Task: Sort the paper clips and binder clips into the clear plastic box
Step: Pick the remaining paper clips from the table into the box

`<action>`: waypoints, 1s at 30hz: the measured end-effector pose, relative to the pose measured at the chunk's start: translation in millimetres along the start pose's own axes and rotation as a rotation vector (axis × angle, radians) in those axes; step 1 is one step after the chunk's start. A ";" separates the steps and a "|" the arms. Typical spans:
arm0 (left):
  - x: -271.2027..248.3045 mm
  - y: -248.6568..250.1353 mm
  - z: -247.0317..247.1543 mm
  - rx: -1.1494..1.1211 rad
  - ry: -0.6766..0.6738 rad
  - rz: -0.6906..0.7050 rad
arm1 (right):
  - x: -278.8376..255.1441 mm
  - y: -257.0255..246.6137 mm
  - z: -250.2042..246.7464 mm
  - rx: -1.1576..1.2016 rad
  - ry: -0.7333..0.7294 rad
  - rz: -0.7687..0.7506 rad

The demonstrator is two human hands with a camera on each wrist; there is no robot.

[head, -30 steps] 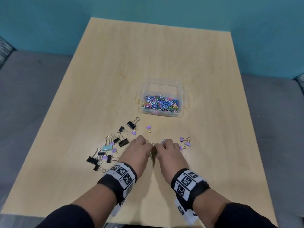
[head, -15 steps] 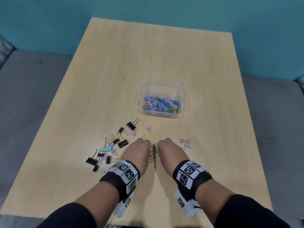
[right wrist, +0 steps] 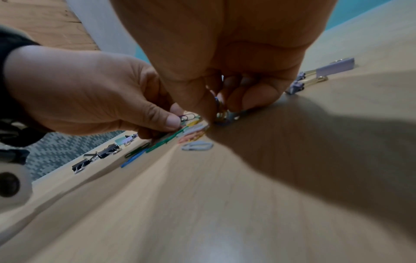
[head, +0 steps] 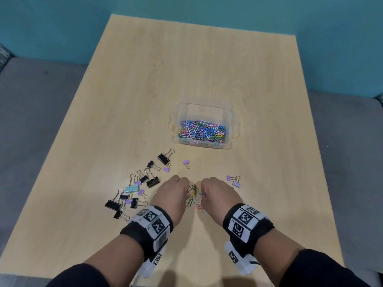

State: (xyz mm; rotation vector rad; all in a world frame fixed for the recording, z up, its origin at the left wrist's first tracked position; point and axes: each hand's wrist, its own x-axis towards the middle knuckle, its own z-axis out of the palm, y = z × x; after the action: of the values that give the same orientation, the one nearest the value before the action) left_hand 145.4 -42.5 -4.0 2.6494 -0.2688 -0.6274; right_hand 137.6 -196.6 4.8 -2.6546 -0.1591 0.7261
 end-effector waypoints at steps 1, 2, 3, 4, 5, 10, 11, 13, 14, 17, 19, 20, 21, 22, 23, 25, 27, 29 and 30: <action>1.7 0.5 -4.8 -0.077 0.015 -0.036 | 0.3 1.7 -1.0 0.024 -0.001 0.002; 4.2 0.2 -10.6 -0.169 0.029 -0.081 | 0.6 3.2 -3.1 0.064 0.008 0.010; 7.1 0.8 -18.3 -0.271 0.049 -0.122 | 1.7 5.2 -6.5 0.123 0.022 0.033; 11.9 1.8 -26.4 -0.363 0.065 -0.149 | 4.2 7.5 -10.8 0.210 0.046 0.074; 17.8 2.7 -35.3 -0.451 0.081 -0.155 | 7.7 9.6 -17.3 0.323 0.085 0.124; 70.2 15.2 -85.9 -0.750 0.172 -0.118 | 51.3 15.5 -78.5 0.669 0.326 0.186; 82.6 19.6 -94.3 -0.724 0.200 -0.104 | 62.6 15.2 -91.7 0.672 0.378 0.185; 101.7 29.0 -107.1 -0.653 0.235 -0.080 | 80.6 12.7 -112.9 0.663 0.419 0.183; 108.3 32.6 -109.9 -0.617 0.238 -0.065 | 86.6 11.0 -119.3 0.646 0.402 0.182; 106.2 31.0 -113.8 -0.435 0.176 -0.043 | 84.8 10.6 -125.4 0.513 0.337 0.167; 90.2 19.5 -110.2 -0.320 0.185 -0.028 | 66.9 14.2 -116.5 0.327 0.361 0.138; 77.6 13.8 -106.1 -0.279 0.201 -0.017 | 53.7 15.4 -107.2 0.268 0.363 0.107; 63.5 8.3 -98.2 -0.246 0.207 -0.002 | 39.1 15.4 -94.5 0.239 0.341 0.073; 50.0 2.6 -86.1 -0.210 0.188 0.019 | 24.0 14.3 -79.9 0.210 0.296 0.034; 36.1 -1.4 -71.7 -0.172 0.154 0.059 | 10.6 12.4 -64.3 0.162 0.233 -0.018; 12.3 -4.9 -40.6 -0.078 0.063 0.209 | -10.2 8.4 -35.0 0.038 0.123 -0.125; -1.5 -6.7 -15.4 0.097 0.011 0.380 | -21.3 7.4 -15.1 -0.067 0.079 -0.198; -8.2 -10.8 -0.6 0.233 0.020 0.470 | -25.6 11.2 -0.8 -0.186 0.056 -0.235; -10.6 -13.4 3.1 0.268 0.030 0.497 | -27.6 14.1 5.0 -0.244 0.046 -0.246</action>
State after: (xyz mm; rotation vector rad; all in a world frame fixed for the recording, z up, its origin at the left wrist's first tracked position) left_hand 135.9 -28.7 -8.1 2.6728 -1.0255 -0.4071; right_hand 111.5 -213.6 8.2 -2.8066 -0.5850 0.5966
